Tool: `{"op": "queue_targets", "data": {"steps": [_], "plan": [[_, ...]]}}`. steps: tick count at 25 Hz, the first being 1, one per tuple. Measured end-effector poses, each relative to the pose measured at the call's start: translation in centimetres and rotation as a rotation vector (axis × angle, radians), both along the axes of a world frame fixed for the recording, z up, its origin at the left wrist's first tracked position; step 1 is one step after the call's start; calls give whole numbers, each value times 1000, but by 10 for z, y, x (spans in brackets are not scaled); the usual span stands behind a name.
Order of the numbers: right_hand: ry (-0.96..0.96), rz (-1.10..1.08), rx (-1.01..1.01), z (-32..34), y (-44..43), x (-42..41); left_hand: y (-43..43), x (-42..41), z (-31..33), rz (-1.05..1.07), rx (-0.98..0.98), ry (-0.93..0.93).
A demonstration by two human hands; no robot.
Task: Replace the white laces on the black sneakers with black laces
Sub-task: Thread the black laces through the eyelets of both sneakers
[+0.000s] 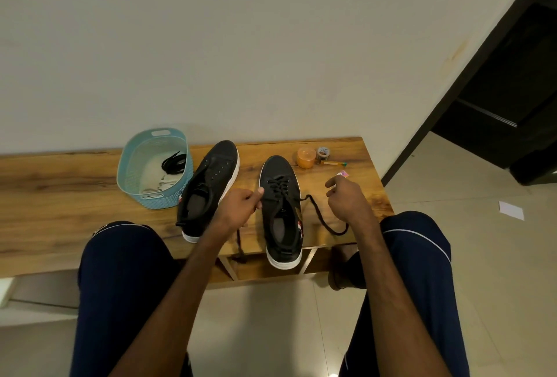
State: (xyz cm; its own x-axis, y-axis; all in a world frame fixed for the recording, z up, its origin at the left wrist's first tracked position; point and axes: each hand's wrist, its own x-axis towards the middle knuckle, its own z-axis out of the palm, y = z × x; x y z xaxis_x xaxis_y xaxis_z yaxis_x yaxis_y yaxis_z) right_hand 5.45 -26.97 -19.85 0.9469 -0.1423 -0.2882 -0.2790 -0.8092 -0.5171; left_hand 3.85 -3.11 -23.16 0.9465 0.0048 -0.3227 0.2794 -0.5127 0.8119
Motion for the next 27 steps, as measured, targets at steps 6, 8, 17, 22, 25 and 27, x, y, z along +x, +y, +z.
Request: {"op": "queue_targets", "data": {"steps": [6,8,17,22,25,27], "plan": [[-207,-187,432,16,-6,-25,17,-17,52,143,-518,-178],[-283,-165,487,25,-5,-41,16,-28,66,72,-629,-268],[-468,-56,1088,163,19,-41,-5,-32,190,-124,-617,-680],[-557,25,1120,236,43,-37,-20,-28,240,-81,-463,-801],[-600,37,1132,260,51,-38,-21,-28,270,-86,-407,-893],[-620,53,1138,274,56,-38,-22,-28,285,-73,-389,-927]]}}
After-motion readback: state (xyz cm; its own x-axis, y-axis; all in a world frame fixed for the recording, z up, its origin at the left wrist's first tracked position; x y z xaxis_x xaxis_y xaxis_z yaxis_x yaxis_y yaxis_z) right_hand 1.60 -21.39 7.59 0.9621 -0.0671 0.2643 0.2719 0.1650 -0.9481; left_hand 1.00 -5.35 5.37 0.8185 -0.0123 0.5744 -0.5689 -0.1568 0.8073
